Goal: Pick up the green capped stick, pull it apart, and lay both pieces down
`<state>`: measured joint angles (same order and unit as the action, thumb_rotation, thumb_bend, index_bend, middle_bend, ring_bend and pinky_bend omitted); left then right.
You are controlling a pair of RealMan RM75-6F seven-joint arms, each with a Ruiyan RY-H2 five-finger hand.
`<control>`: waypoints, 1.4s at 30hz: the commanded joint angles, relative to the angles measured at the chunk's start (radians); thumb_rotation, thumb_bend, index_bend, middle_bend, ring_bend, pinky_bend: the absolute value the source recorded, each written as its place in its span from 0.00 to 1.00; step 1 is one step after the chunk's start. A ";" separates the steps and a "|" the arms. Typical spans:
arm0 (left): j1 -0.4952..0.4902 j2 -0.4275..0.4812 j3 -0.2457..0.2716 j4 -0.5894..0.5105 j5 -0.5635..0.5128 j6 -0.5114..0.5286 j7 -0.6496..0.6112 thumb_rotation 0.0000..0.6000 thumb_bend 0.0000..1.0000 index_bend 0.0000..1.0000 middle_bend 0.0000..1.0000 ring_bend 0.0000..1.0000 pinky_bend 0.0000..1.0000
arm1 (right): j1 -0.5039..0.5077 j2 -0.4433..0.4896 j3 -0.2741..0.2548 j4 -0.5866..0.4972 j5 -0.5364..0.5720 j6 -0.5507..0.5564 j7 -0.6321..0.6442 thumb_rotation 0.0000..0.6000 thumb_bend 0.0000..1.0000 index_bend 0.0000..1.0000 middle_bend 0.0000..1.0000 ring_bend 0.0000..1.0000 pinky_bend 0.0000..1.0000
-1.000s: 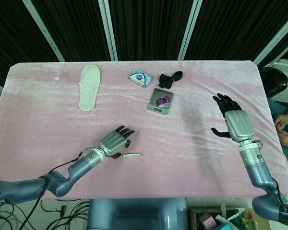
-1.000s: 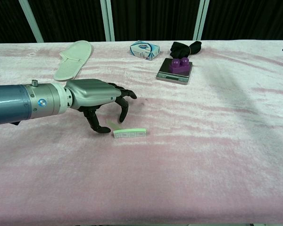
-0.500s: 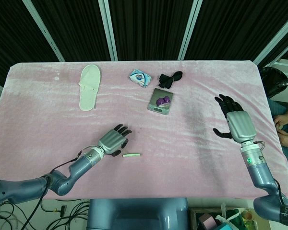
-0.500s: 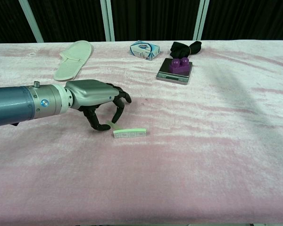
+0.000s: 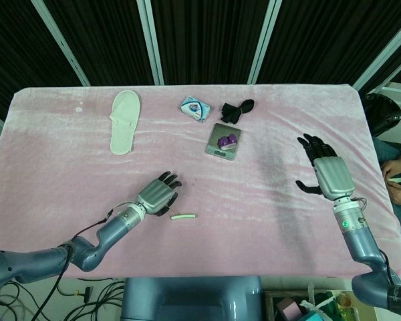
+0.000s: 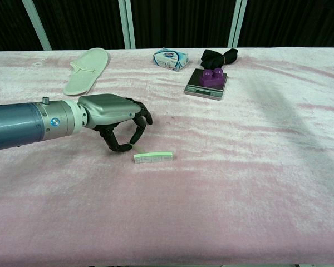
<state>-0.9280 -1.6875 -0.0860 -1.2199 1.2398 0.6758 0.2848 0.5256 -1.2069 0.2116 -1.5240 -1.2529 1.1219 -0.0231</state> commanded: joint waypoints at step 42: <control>-0.128 0.089 -0.223 -0.191 -0.223 0.062 0.009 1.00 0.45 0.67 0.24 0.00 0.00 | 0.104 0.101 0.044 -0.244 0.123 -0.283 0.187 1.00 0.19 0.01 0.00 0.01 0.13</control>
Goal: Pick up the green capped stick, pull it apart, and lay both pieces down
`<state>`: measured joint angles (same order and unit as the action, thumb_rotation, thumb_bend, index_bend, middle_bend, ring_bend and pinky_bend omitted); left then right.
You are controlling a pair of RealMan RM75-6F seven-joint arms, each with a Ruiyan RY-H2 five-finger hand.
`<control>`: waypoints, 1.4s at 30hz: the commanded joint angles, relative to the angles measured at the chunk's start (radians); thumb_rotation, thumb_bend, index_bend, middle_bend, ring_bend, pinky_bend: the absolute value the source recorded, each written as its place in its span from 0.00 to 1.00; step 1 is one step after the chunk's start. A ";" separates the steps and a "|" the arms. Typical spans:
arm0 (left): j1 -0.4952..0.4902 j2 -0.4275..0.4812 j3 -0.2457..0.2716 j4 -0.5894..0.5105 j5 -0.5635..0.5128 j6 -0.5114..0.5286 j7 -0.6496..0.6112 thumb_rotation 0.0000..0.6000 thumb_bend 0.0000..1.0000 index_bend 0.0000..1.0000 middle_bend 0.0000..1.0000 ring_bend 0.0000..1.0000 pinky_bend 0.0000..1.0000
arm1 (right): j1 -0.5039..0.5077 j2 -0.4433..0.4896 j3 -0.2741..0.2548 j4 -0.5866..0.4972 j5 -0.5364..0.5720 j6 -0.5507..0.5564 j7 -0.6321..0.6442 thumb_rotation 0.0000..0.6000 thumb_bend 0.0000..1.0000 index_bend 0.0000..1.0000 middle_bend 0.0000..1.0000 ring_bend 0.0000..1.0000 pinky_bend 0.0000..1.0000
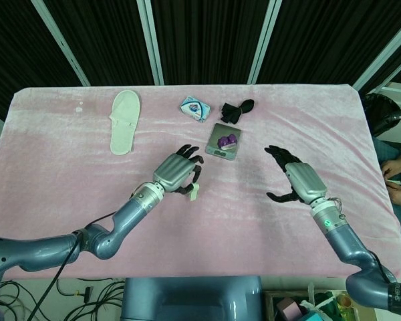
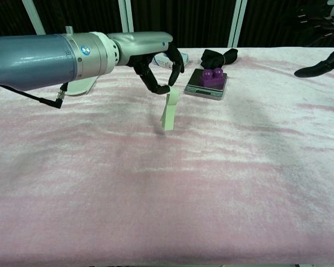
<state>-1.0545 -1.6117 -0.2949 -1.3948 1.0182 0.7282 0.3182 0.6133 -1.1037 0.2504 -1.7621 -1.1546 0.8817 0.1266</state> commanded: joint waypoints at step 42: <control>-0.035 0.161 -0.001 -0.114 -0.002 0.041 -0.086 1.00 0.45 0.67 0.24 0.00 0.00 | 0.184 -0.209 0.194 0.291 -0.255 -0.606 0.925 1.00 0.26 0.33 0.00 0.00 0.13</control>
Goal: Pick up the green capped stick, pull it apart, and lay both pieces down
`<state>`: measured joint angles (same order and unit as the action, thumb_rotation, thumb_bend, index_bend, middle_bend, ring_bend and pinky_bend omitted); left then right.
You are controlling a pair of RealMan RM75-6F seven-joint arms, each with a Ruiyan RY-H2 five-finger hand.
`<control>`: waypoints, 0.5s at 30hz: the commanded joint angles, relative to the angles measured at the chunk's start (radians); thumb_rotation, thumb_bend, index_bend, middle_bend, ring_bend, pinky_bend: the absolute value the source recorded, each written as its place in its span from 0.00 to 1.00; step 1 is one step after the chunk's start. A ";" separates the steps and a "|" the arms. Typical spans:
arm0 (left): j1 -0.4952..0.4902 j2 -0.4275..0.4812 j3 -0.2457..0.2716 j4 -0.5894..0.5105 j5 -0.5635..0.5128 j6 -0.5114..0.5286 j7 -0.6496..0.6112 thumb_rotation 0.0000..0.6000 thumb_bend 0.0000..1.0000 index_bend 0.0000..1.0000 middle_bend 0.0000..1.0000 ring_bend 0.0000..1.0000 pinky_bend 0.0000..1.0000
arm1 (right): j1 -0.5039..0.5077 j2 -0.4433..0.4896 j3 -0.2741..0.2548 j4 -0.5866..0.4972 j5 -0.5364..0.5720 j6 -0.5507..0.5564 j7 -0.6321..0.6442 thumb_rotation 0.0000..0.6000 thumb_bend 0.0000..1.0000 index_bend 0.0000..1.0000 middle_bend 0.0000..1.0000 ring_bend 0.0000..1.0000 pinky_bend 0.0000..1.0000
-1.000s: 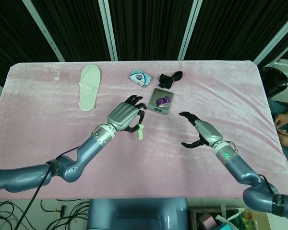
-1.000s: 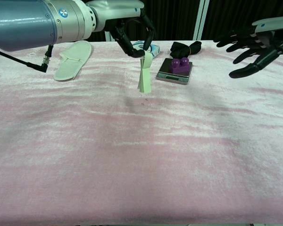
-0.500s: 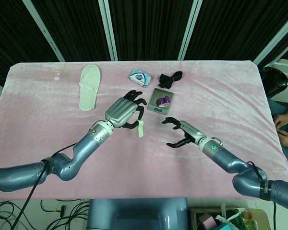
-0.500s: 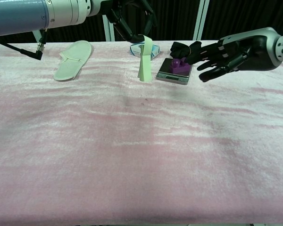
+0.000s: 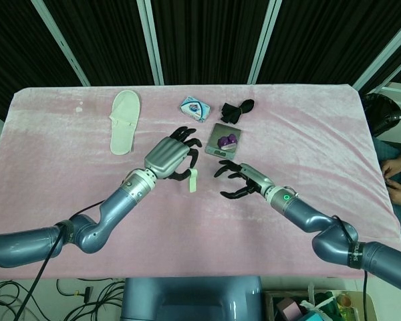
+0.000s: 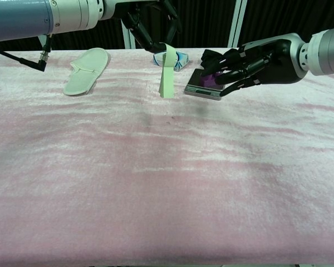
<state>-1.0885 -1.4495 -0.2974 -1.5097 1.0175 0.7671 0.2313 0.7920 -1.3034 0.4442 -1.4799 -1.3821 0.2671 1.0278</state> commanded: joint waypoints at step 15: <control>-0.019 -0.028 0.009 0.001 -0.020 0.024 0.013 1.00 0.45 0.67 0.24 0.00 0.00 | 0.084 -0.080 -0.055 0.070 -0.060 0.071 0.106 1.00 0.32 0.38 0.00 0.01 0.13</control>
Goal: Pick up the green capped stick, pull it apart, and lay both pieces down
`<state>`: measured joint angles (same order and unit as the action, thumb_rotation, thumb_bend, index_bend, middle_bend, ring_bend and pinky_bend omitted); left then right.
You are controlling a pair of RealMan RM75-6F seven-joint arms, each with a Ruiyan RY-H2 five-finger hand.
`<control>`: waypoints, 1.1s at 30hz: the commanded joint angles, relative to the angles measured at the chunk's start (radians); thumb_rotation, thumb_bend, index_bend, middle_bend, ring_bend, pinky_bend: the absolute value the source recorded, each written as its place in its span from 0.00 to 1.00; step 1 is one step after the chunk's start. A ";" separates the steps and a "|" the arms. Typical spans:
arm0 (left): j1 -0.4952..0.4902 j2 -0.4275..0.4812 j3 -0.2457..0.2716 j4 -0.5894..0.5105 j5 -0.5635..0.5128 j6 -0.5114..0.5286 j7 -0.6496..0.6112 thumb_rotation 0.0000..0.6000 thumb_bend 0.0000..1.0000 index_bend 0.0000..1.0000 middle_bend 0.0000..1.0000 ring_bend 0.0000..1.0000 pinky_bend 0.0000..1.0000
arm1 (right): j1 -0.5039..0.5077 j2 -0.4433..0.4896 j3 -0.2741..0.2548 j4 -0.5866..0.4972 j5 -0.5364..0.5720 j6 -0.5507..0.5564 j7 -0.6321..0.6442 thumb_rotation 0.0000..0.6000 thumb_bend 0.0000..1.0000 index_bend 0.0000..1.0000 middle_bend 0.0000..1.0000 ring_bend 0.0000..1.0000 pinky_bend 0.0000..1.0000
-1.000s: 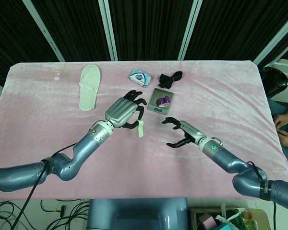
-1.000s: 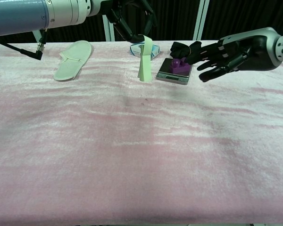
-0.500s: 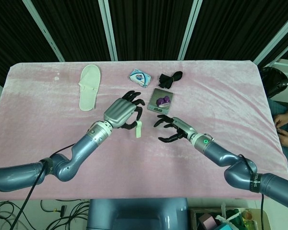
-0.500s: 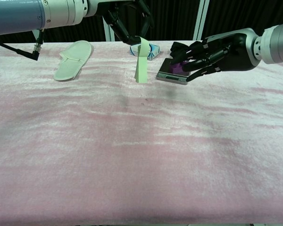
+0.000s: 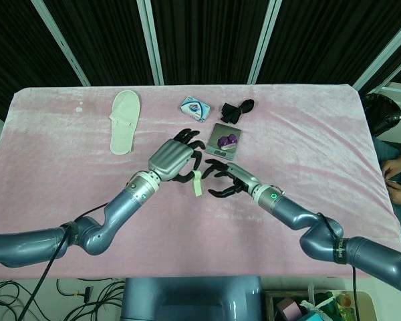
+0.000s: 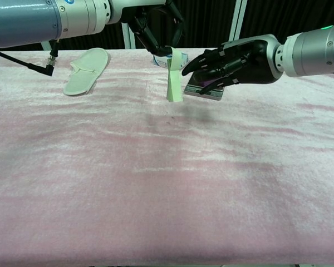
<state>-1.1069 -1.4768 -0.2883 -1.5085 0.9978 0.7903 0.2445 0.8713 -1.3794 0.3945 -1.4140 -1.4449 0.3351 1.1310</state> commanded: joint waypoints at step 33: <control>-0.019 -0.010 0.012 -0.016 -0.025 0.023 0.027 1.00 0.45 0.68 0.25 0.00 0.00 | 0.091 -0.045 -0.086 0.050 0.013 0.033 0.066 1.00 0.46 0.53 0.00 0.01 0.13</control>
<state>-1.1258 -1.4872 -0.2767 -1.5239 0.9730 0.8132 0.2714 0.9621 -1.4245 0.3090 -1.3634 -1.4309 0.3676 1.1962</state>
